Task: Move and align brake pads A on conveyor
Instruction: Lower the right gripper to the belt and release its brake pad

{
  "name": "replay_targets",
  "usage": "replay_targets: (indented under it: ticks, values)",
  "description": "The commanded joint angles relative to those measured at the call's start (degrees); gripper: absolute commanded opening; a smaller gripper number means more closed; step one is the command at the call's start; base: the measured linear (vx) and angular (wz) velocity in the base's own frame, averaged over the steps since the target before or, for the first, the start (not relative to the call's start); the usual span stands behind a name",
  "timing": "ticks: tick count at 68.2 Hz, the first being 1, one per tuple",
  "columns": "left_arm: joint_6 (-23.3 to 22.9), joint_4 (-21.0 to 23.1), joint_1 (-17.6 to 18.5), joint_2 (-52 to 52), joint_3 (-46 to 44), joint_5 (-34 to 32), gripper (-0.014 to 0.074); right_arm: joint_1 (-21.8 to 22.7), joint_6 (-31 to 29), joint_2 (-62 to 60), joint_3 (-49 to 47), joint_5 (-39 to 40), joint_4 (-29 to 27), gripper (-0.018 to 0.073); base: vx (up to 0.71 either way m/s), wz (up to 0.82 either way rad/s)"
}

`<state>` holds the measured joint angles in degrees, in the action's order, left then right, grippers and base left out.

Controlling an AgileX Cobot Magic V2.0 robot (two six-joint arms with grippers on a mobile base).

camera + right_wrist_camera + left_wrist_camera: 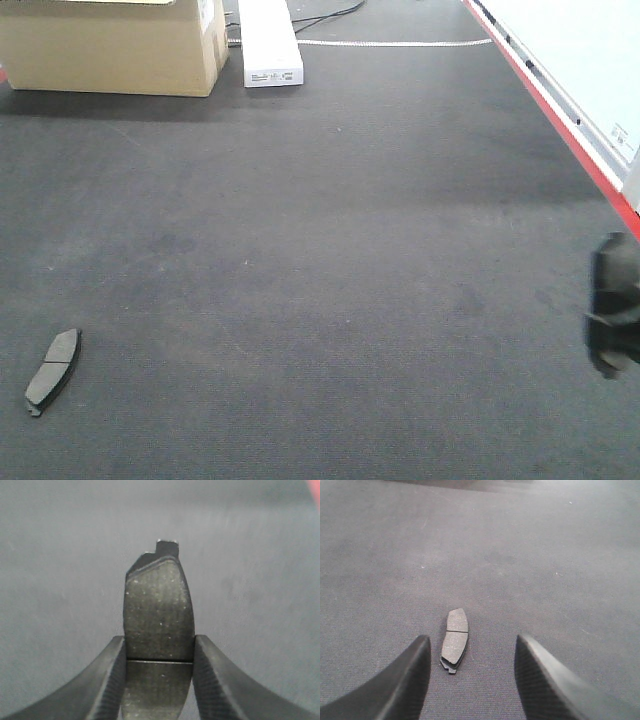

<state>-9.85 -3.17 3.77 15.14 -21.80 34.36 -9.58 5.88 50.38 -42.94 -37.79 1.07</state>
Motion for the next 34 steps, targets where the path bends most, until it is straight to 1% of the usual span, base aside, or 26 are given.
replay_targets:
  ticks: [1, 19, 34]
  values:
    - [0.0, 0.3, 0.3, 0.4, -1.5, -3.6, 0.0377, 0.3, -0.1, 7.6, -5.5, 1.9, -1.1, -0.0004, 0.0, 0.0]
    - [0.0, 0.3, 0.3, 0.4, -1.5, -3.6, 0.0377, 0.3, -0.8, 27.4, -12.9, 1.7, -0.7, 0.0002, 0.0, 0.0]
    - [0.0, 0.3, 0.3, 0.4, -1.5, -3.6, 0.0377, 0.3, -5.9, 39.4, -18.8, -1.5, -1.1, 0.0006, 0.0, 0.0]
